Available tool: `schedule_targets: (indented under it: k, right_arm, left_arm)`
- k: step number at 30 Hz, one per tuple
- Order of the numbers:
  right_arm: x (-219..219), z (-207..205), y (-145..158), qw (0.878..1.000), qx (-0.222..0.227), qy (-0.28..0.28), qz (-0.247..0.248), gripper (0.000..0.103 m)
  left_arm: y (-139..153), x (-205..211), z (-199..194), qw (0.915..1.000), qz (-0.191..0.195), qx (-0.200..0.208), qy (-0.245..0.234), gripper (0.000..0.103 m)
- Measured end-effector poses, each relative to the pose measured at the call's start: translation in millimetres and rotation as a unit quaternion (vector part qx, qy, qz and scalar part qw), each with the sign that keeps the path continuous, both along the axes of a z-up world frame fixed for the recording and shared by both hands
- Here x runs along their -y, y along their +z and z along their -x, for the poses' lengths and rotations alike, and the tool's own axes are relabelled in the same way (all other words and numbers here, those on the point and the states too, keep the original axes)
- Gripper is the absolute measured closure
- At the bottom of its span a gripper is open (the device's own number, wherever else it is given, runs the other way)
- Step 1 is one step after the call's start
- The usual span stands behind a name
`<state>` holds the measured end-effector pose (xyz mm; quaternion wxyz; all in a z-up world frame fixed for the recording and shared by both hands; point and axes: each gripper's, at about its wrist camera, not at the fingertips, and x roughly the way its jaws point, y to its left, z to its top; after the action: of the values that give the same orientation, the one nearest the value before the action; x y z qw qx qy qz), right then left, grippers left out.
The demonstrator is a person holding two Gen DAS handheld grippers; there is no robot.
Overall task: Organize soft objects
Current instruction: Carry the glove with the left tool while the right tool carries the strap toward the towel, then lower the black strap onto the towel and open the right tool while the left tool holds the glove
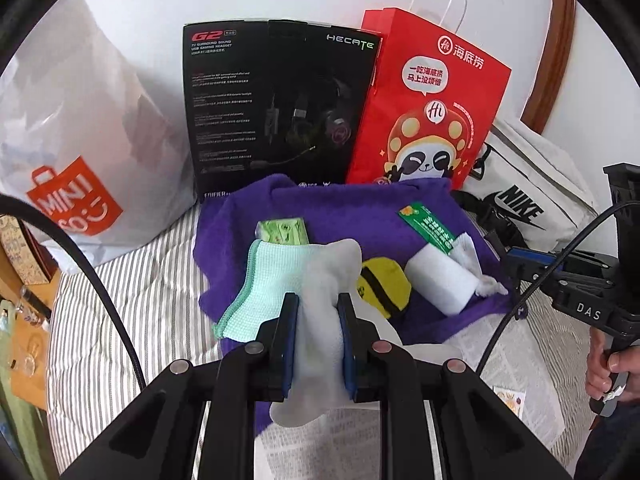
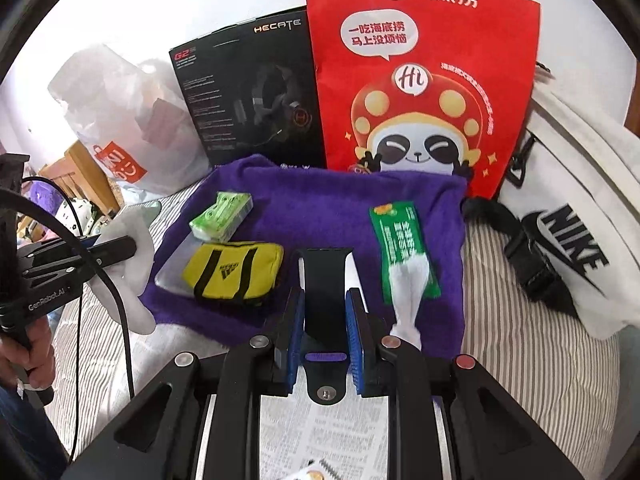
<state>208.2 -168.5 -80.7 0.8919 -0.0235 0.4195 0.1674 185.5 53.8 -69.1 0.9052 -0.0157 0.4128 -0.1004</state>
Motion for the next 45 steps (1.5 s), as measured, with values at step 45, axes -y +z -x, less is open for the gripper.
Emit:
schedule_targets:
  k: [45]
  right_arm:
    - [-23.0, -167.3, -86.4, 0.993, -0.099, 0.049, 0.051, 0.082]
  left_arm:
    - [-35.1, -7.4, -93.8, 0.9983, 0.043, -0.038, 0.007, 0.085]
